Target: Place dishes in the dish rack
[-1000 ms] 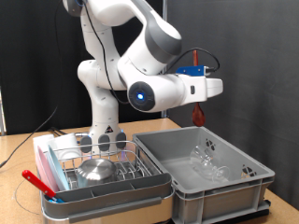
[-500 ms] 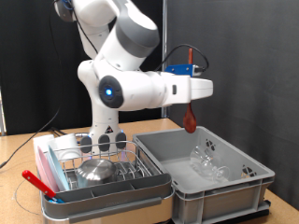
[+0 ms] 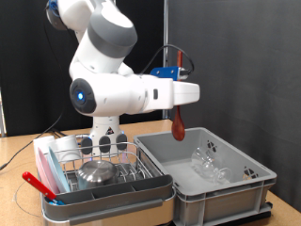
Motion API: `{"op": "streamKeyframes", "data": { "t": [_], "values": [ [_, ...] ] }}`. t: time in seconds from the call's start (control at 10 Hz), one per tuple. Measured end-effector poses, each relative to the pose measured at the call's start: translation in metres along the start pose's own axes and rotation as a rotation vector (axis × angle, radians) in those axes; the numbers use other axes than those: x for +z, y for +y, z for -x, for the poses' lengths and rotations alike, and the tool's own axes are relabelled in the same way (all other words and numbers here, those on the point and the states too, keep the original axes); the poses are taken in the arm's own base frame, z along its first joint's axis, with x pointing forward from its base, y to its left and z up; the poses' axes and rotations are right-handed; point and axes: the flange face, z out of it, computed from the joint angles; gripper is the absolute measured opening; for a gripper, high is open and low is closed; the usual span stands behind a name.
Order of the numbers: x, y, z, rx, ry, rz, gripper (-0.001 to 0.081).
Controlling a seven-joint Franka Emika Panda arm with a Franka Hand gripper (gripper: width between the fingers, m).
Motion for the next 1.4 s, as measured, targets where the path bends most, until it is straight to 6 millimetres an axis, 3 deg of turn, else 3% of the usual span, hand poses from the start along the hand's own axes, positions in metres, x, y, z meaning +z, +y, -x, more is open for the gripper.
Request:
{"op": "streamKeyframes", "data": {
  "t": [0.3,0.6,0.8,1.4],
  "values": [
    [-0.006,0.005,0.005,-0.007,0.005,-0.032,0.0087],
    [-0.013,0.019,0.007,-0.003,0.041,0.080,0.0087],
    [-0.029,0.027,0.008,-0.002,0.133,0.185,0.0087],
    [-0.080,0.012,0.032,0.105,0.186,0.230,0.0087]
  ]
}}
